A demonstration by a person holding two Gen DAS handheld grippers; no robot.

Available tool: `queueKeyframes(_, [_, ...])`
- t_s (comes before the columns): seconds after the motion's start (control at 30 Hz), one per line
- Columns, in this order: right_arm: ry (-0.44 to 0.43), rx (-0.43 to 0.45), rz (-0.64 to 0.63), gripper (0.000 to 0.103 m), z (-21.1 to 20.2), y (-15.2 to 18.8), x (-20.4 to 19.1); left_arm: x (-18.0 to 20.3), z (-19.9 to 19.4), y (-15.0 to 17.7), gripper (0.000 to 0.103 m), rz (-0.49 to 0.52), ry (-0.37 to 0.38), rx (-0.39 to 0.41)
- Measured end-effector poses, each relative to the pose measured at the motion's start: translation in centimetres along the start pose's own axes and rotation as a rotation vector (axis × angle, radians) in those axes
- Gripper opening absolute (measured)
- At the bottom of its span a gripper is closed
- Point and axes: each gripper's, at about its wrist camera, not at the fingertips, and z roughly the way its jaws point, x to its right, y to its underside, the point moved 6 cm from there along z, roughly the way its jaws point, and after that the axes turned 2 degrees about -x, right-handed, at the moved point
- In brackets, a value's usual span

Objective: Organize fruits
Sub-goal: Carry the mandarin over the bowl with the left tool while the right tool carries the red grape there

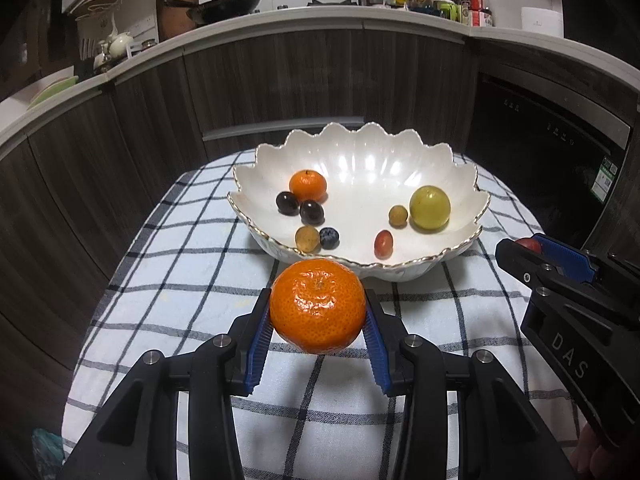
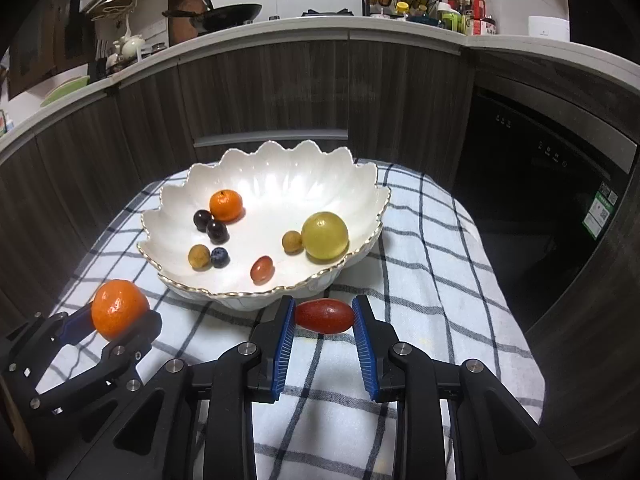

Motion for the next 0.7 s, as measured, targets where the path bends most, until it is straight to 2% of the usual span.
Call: queueKeyframes(0.7, [0.000, 0.056, 0.005, 0.031, -1.9, -3.0, -0.2, -0.4, -1.4, -3.5, 0.042, -0.004, -0.008, 0.060])
